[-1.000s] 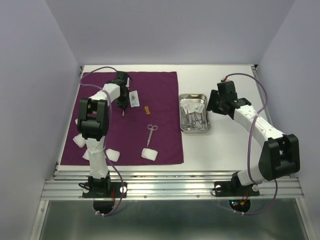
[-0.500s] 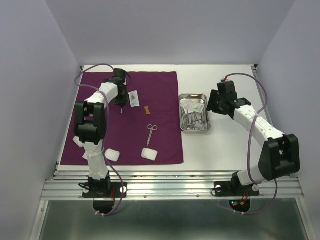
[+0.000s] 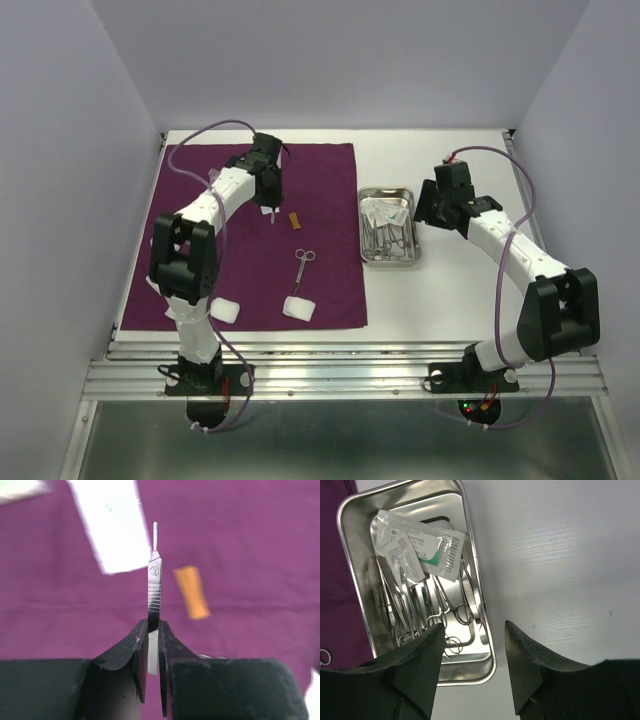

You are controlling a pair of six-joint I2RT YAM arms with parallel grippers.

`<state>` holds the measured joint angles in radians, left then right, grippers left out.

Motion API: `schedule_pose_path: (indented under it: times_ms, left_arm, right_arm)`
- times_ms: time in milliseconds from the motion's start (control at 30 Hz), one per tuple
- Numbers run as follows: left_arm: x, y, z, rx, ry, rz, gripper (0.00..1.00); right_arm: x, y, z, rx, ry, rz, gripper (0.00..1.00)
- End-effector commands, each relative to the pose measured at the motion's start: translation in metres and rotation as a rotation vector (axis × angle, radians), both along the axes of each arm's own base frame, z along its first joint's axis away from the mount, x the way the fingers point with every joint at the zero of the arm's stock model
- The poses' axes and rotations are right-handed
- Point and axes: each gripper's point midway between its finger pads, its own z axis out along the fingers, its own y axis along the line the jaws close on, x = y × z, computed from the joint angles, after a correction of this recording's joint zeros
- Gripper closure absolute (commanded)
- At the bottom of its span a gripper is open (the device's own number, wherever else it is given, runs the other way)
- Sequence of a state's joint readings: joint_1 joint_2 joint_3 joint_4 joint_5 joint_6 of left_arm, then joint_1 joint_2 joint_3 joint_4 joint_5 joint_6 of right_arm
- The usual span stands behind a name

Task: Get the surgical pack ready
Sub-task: Pick up the medical item from the surgical kit, then place the medical item in the container.

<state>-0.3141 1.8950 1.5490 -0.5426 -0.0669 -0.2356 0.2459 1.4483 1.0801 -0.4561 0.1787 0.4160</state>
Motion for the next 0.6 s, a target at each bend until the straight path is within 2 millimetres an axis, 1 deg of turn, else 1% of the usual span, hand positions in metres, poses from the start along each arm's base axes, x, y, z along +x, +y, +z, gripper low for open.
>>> schedule_pose_path:
  times_ms: [0, 33, 100, 133, 167, 200, 267, 300, 433, 533, 567]
  left_arm:
    - [-0.009, -0.045, 0.045, -0.132, -0.075, -0.035, 0.92]
    - [-0.010, -0.051, 0.047, -0.145, -0.082, -0.035, 0.92]
    - [-0.016, -0.080, 0.055, -0.214, -0.090, -0.075, 0.92]
    - [-0.017, -0.088, 0.057, -0.230, -0.092, -0.080, 0.92]
    - [-0.017, -0.100, 0.063, -0.261, -0.102, -0.086, 0.92]
    - [-0.021, -0.113, 0.063, -0.275, -0.098, -0.107, 0.92]
    - [-0.024, -0.129, 0.066, -0.310, -0.097, -0.121, 0.92]
    - [-0.024, -0.139, 0.070, -0.339, -0.106, -0.138, 0.92]
    - [-0.034, -0.180, 0.073, -0.447, -0.090, -0.188, 0.92]
    - [-0.034, -0.201, 0.078, -0.496, -0.094, -0.205, 0.92]
    - [-0.039, -0.212, 0.081, -0.515, -0.090, -0.215, 0.92]
  right_arm:
    - [0.013, -0.003, 0.030, 0.007, -0.099, -0.027, 0.43]
    - [0.013, -0.003, 0.031, 0.008, -0.103, -0.027, 0.43]
    - [0.013, -0.003, 0.030, 0.009, -0.102, -0.028, 0.43]
    - [0.012, -0.003, 0.030, 0.009, -0.100, -0.026, 0.43]
    - [0.012, -0.003, 0.030, 0.010, -0.100, -0.027, 0.43]
    - [0.012, -0.003, 0.029, 0.008, -0.099, -0.028, 0.43]
    - [0.011, -0.003, 0.030, 0.010, -0.100, -0.027, 0.43]
    - [0.011, -0.004, 0.030, 0.008, -0.101, -0.027, 0.43]
    - [0.009, -0.005, 0.030, 0.003, -0.103, -0.030, 0.43]
    - [0.008, -0.006, 0.030, 0.000, -0.105, -0.033, 0.43]
    - [0.007, -0.007, 0.030, 0.000, -0.104, -0.035, 0.43]
